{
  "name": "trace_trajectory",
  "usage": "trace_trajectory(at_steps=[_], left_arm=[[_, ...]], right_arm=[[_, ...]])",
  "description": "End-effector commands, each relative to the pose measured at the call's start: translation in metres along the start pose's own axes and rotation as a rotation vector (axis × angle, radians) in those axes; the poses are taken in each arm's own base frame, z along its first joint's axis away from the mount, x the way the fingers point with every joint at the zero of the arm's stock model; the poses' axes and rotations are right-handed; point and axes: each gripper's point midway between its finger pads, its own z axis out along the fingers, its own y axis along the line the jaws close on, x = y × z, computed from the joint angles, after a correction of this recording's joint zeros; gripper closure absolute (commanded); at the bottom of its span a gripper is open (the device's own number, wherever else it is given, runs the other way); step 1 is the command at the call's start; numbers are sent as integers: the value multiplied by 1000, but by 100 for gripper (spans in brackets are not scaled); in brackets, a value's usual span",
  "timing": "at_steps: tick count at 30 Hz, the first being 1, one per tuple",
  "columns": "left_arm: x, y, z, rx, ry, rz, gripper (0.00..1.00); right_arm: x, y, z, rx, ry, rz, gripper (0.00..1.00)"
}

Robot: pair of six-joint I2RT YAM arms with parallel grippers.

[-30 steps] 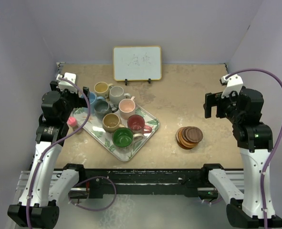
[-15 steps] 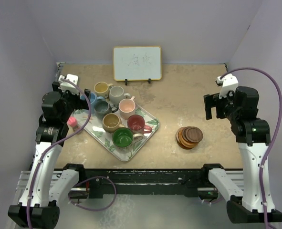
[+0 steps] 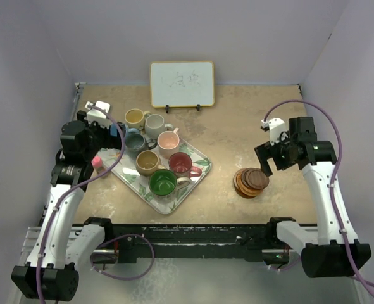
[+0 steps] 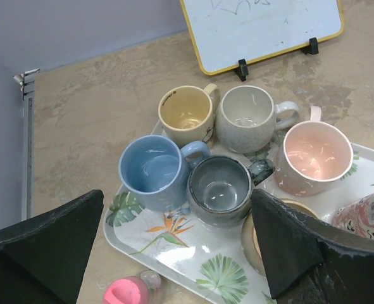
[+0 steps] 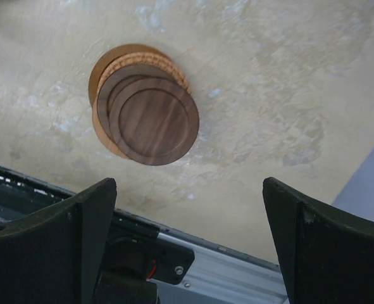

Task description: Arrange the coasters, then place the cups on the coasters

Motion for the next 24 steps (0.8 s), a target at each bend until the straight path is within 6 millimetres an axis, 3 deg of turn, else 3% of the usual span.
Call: trace_trajectory(at_steps=[1,11,24], left_arm=[[-9,-1,4,20,-44,14,4],[-5,-4,11,40,-28,3,4],[-8,-7,21,65,-32,4,3]], right_arm=[[16,22,10,-127,54,-41,0],[23,23,41,-270,161,46,4],[26,13,69,-513,237,188,23]])
